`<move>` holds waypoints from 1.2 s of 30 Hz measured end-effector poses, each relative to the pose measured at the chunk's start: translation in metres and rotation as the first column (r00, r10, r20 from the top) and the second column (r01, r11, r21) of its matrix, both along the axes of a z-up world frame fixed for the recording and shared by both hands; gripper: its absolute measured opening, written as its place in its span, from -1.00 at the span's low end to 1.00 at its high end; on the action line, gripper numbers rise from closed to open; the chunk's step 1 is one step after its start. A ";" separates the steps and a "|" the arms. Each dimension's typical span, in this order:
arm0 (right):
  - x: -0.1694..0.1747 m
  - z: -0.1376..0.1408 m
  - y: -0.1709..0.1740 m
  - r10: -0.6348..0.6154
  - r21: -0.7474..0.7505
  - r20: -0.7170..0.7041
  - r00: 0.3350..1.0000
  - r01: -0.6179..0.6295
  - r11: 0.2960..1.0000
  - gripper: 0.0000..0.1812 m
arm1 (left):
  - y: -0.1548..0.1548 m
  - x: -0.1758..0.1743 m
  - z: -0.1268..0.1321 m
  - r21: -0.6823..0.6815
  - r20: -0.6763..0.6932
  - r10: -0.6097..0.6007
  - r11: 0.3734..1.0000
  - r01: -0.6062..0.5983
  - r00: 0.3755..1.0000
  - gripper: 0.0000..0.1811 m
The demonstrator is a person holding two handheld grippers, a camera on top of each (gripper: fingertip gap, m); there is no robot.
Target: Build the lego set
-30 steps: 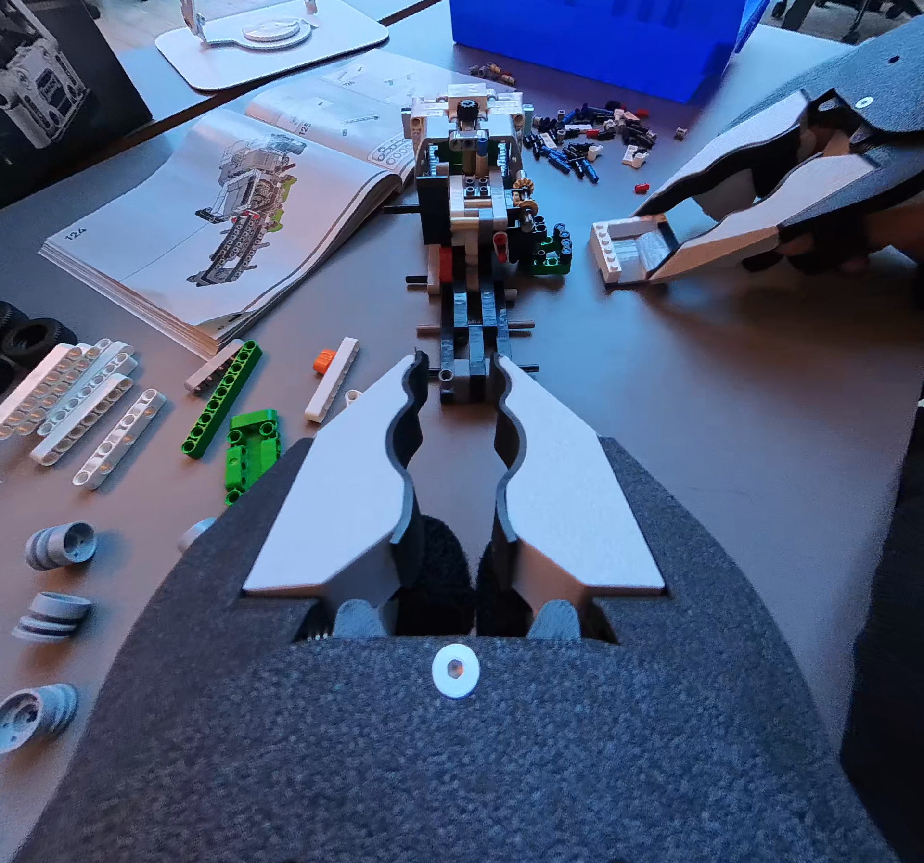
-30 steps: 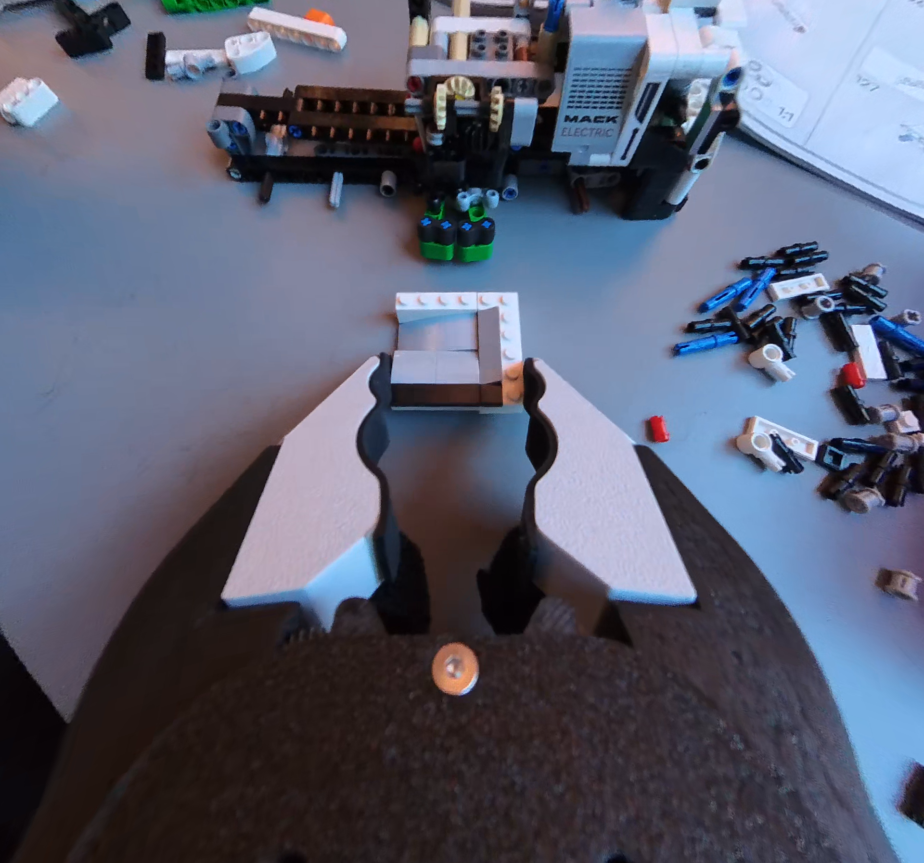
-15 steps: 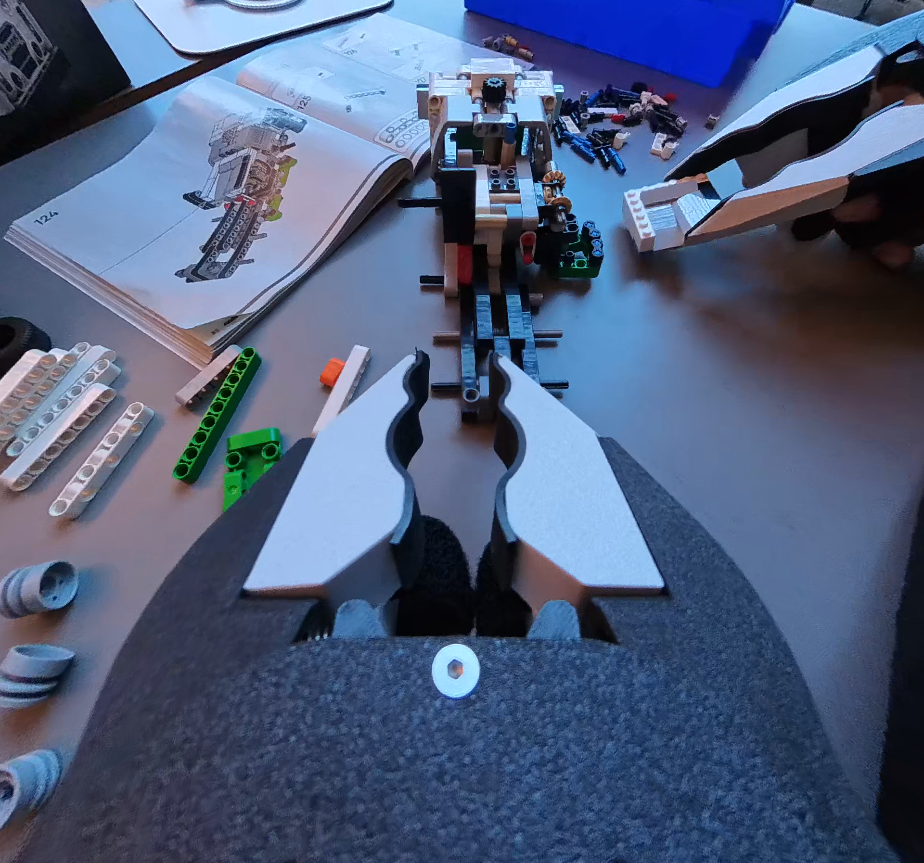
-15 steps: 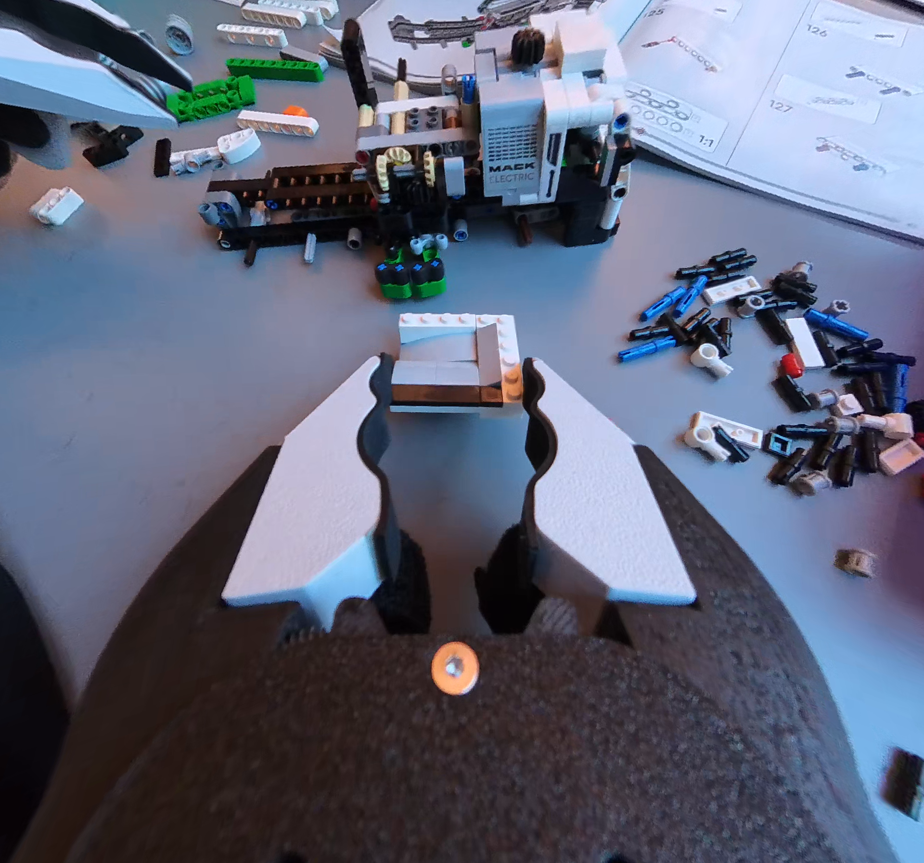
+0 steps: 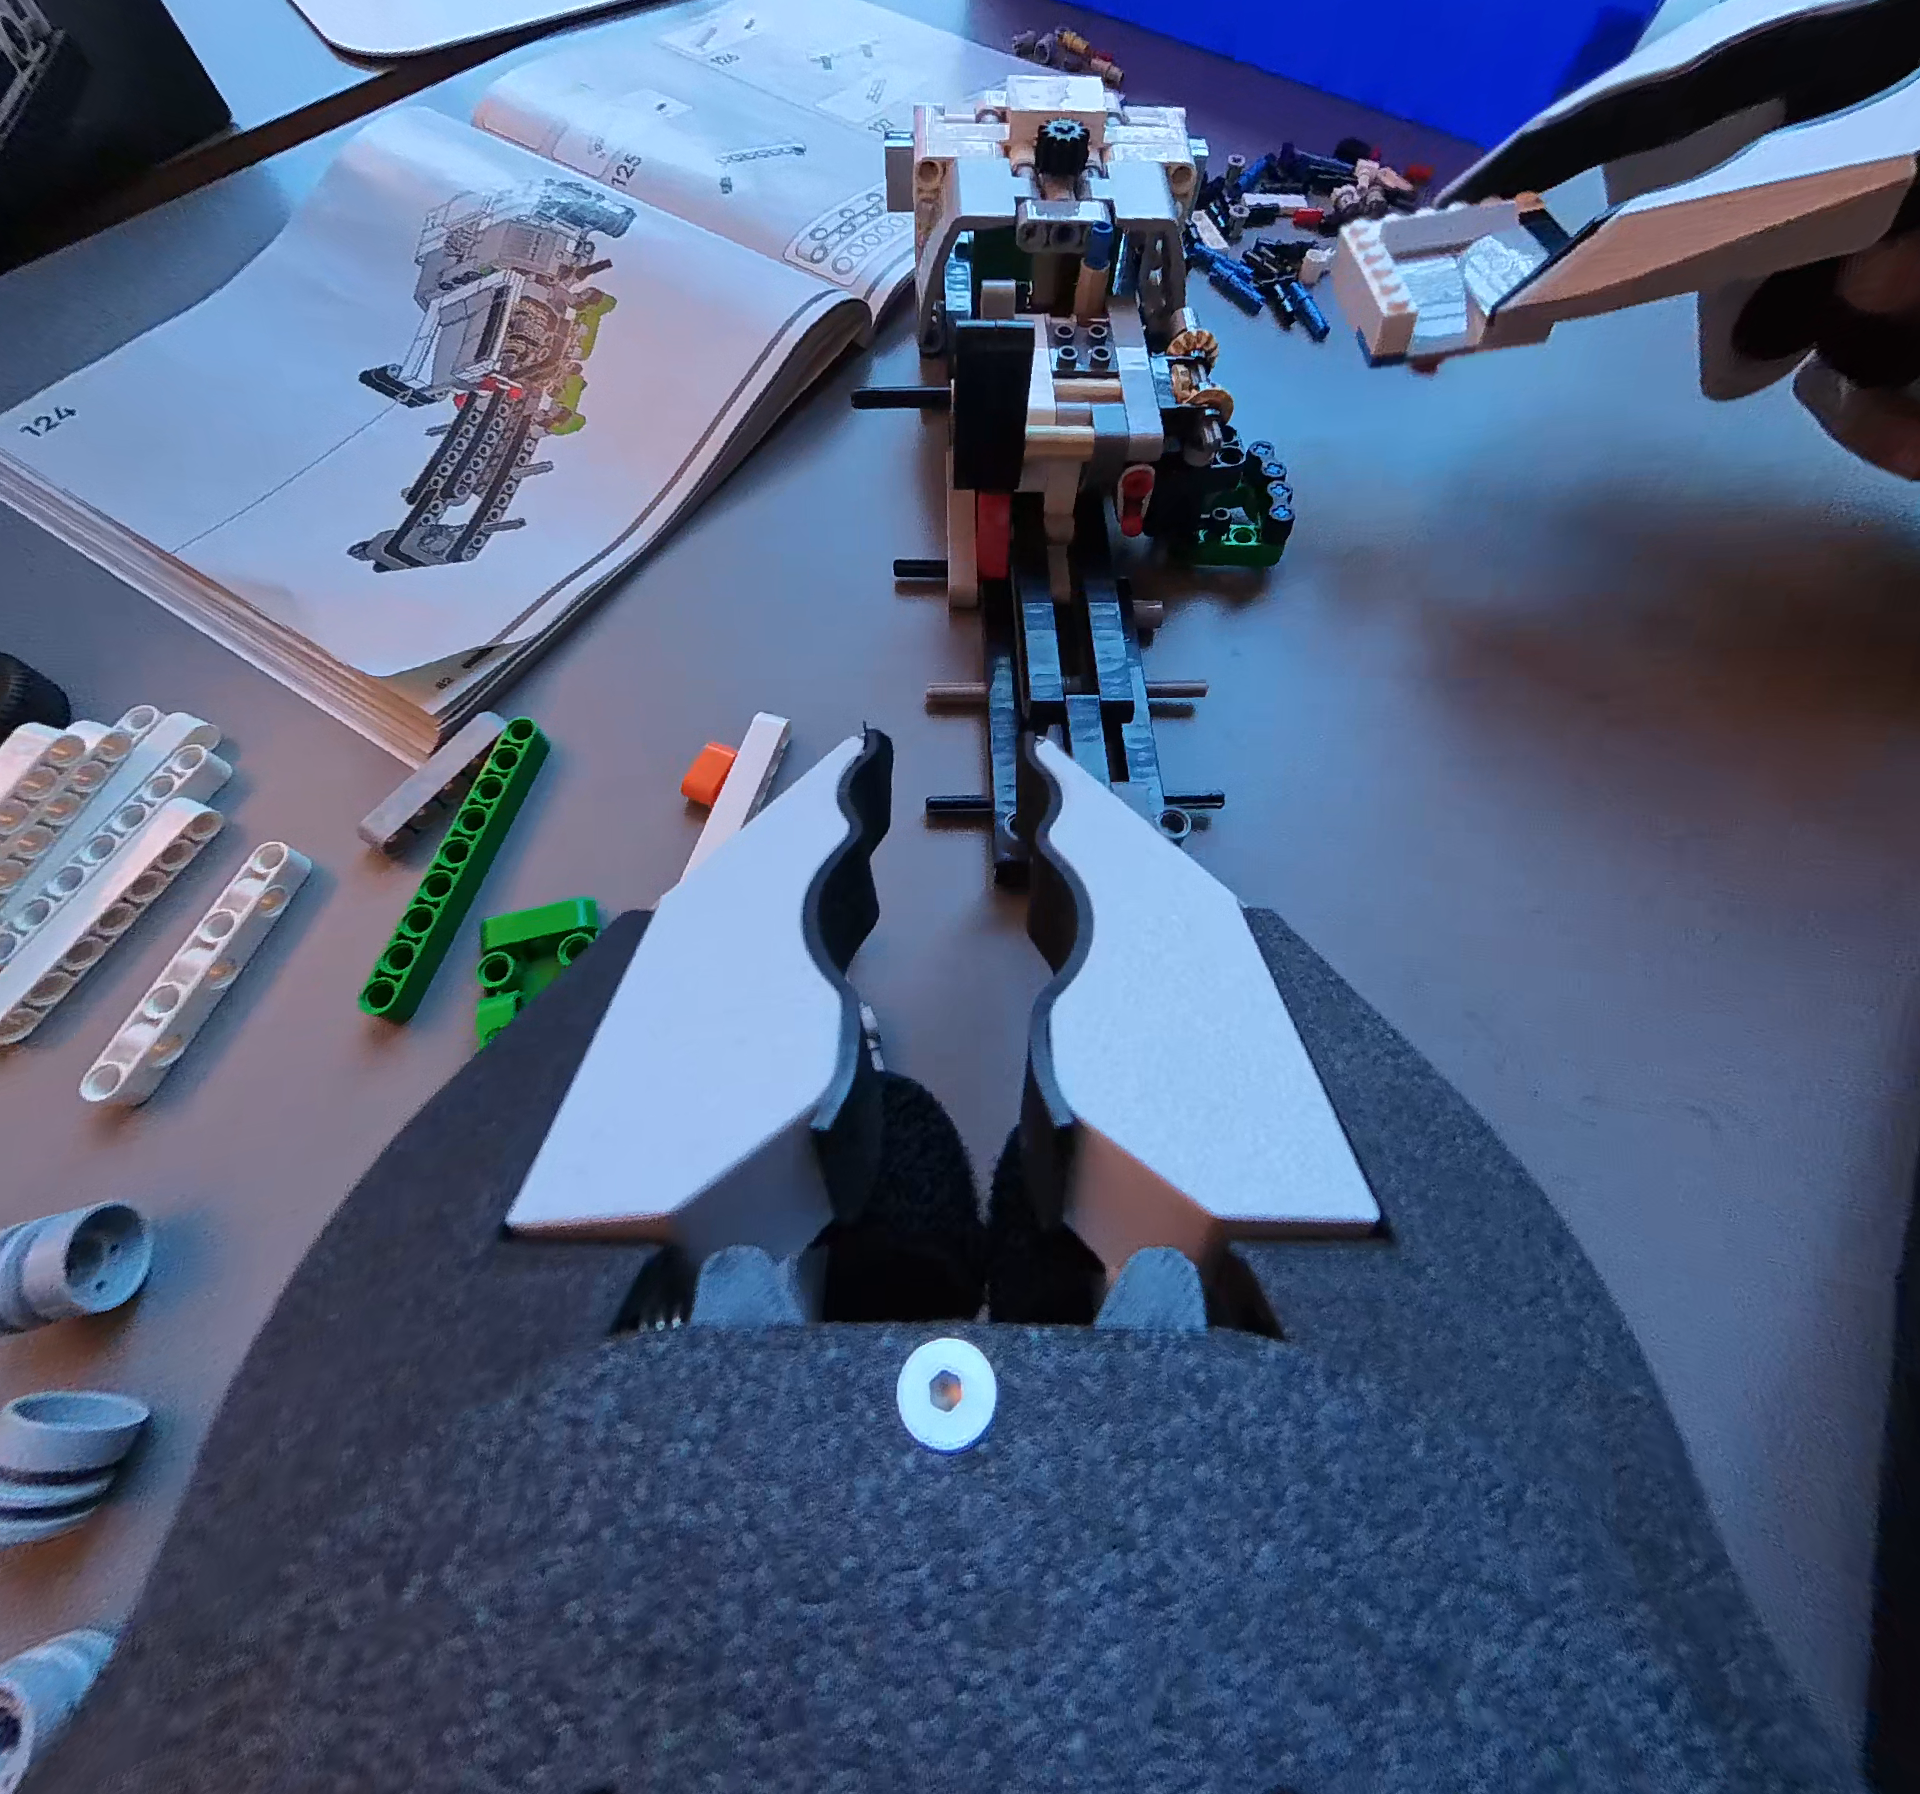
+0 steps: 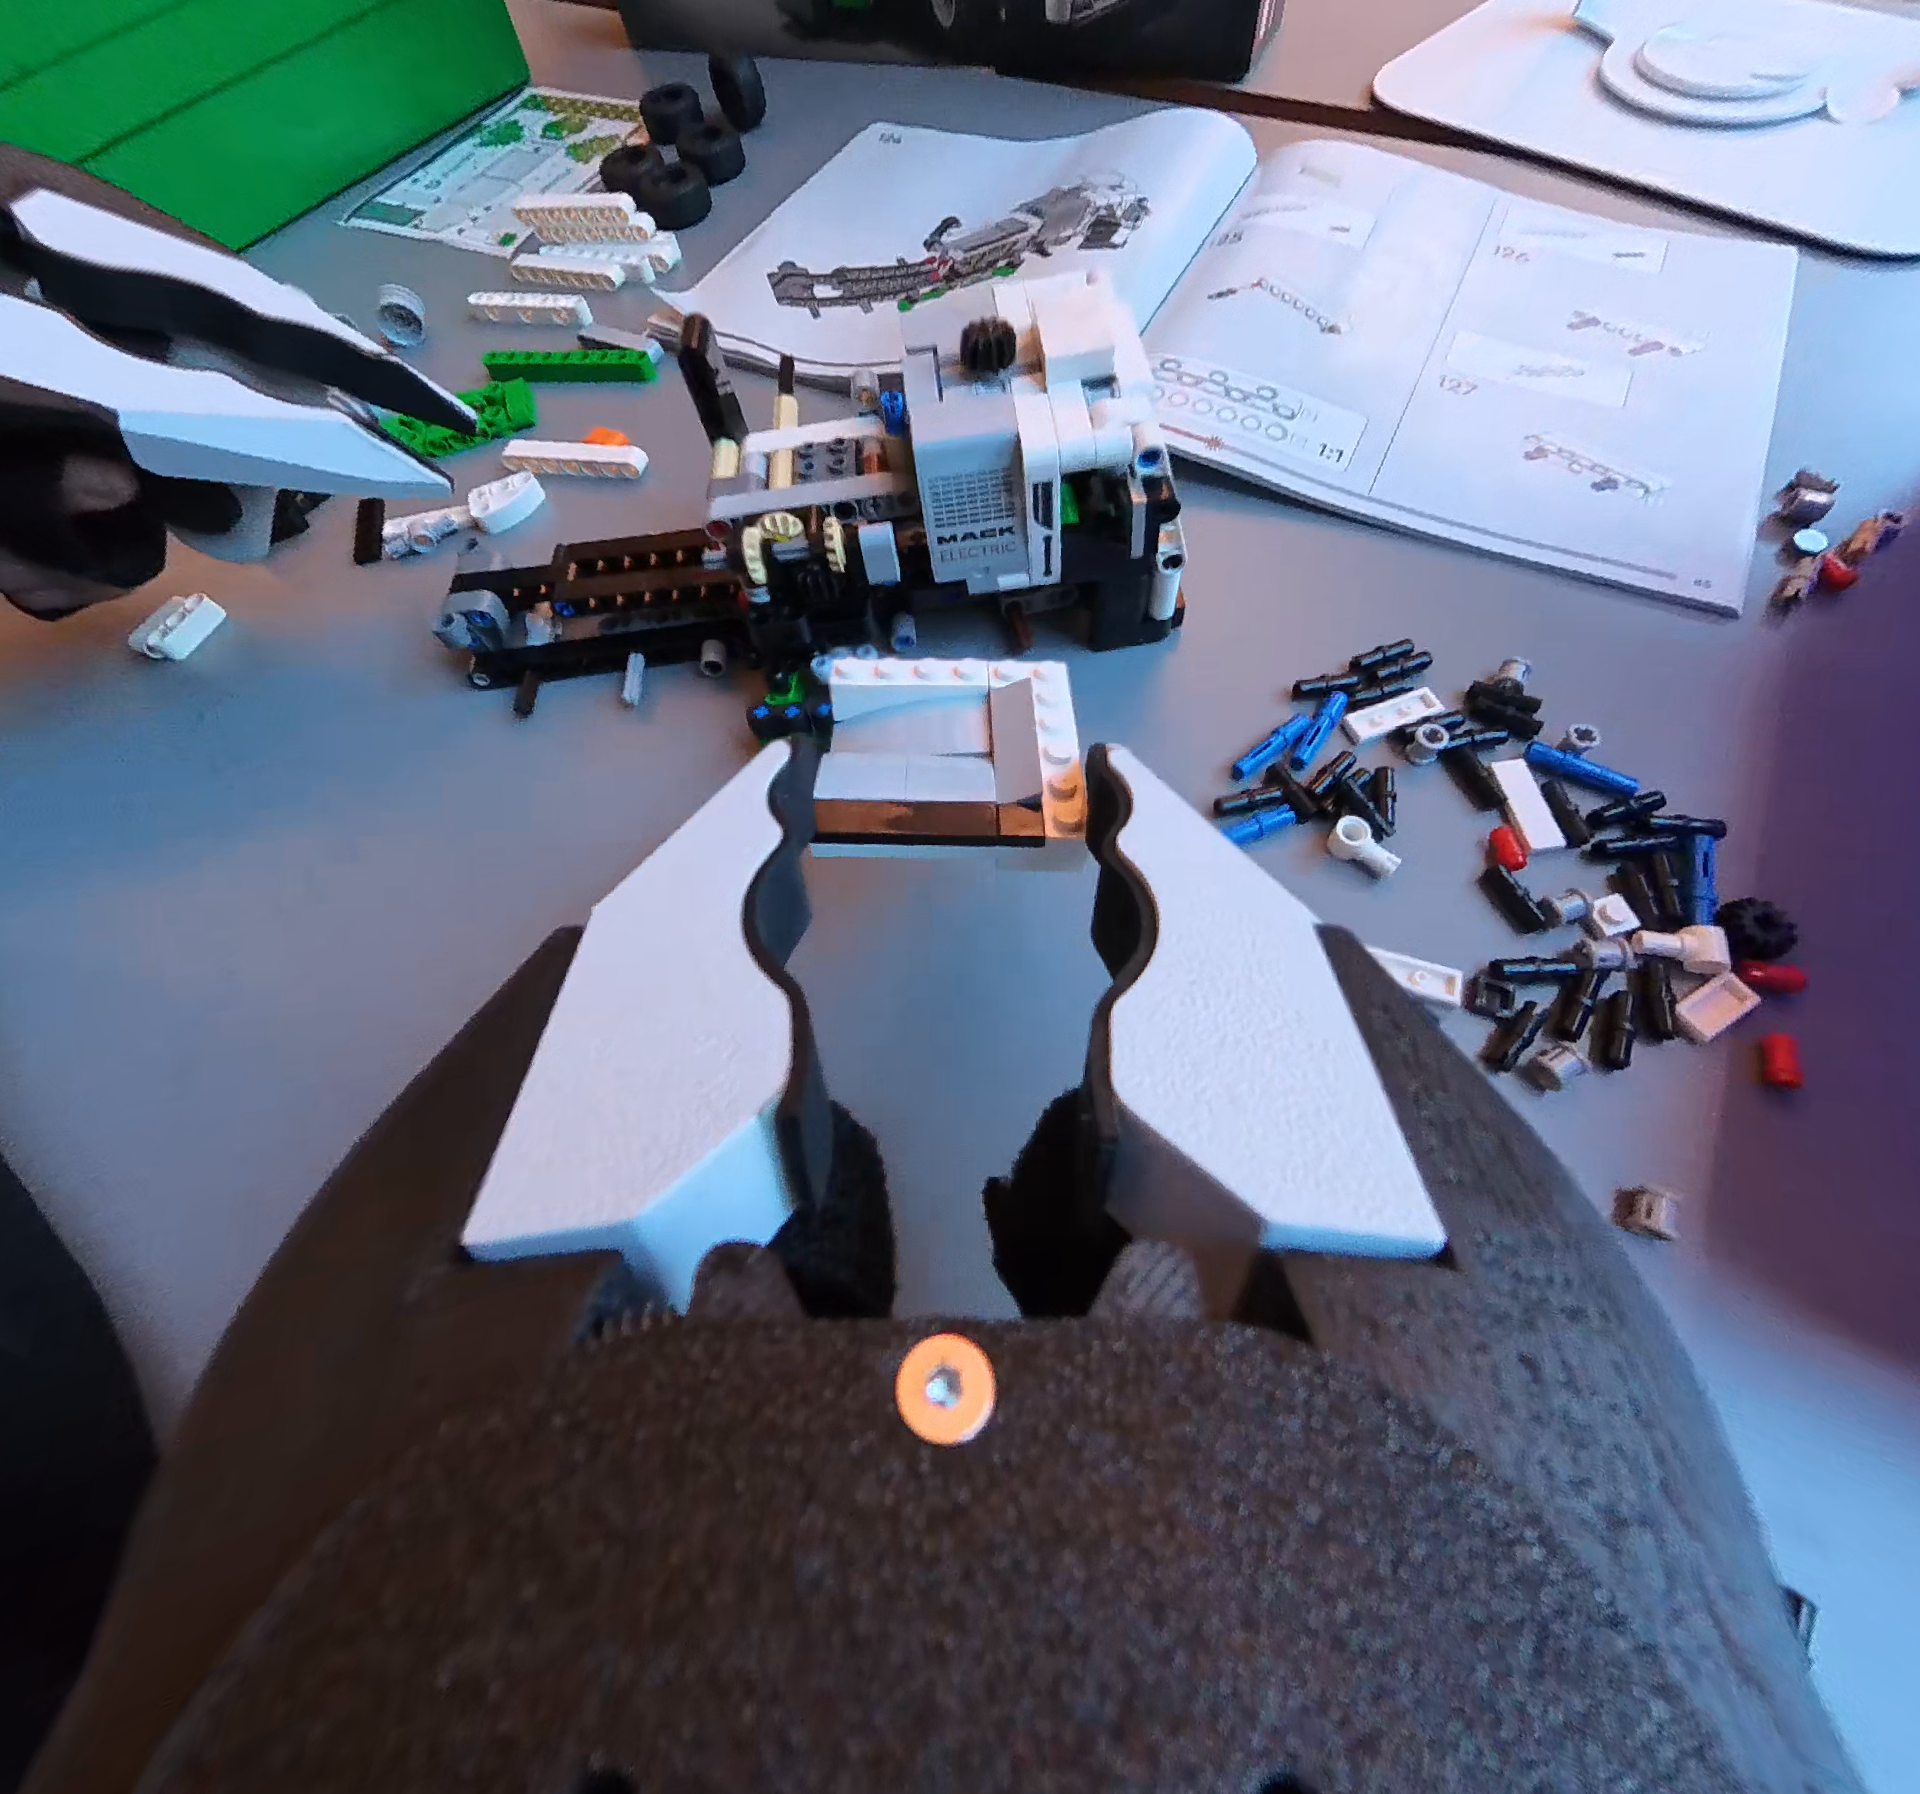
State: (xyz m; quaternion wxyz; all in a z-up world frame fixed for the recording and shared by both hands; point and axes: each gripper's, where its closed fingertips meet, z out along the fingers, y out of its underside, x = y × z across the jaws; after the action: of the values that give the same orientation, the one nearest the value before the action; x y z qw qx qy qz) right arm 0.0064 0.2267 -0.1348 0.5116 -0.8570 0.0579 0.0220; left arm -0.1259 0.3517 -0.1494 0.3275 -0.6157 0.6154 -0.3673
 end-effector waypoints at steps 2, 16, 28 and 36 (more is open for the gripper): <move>-0.001 0.006 0.004 0.000 0.015 0.009 1.000 0.000 1.000 -0.43 | 0.001 -0.001 -0.001 -0.001 0.001 0.004 1.000 -0.004 1.000 -0.76; -0.015 0.038 0.056 0.011 0.057 0.115 0.993 -0.018 0.998 -0.43 | 0.005 -0.007 0.003 -0.001 0.022 0.020 1.000 -0.020 1.000 -0.76; -0.036 0.021 0.081 0.028 -0.022 0.177 0.984 -0.024 0.999 -0.43 | -0.010 0.014 0.010 -0.004 0.047 -0.033 0.999 0.033 0.998 -0.76; -0.038 0.008 0.086 0.029 -0.013 0.162 0.986 -0.027 1.000 -0.43 | -0.022 0.031 0.008 0.013 0.031 -0.077 0.997 0.077 0.997 -0.76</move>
State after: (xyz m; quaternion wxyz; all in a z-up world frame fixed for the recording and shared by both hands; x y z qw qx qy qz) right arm -0.0314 0.3130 -0.1264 0.5096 -0.8594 0.0042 -0.0409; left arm -0.0948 0.3301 -0.1414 0.3264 -0.5837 0.6355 -0.3858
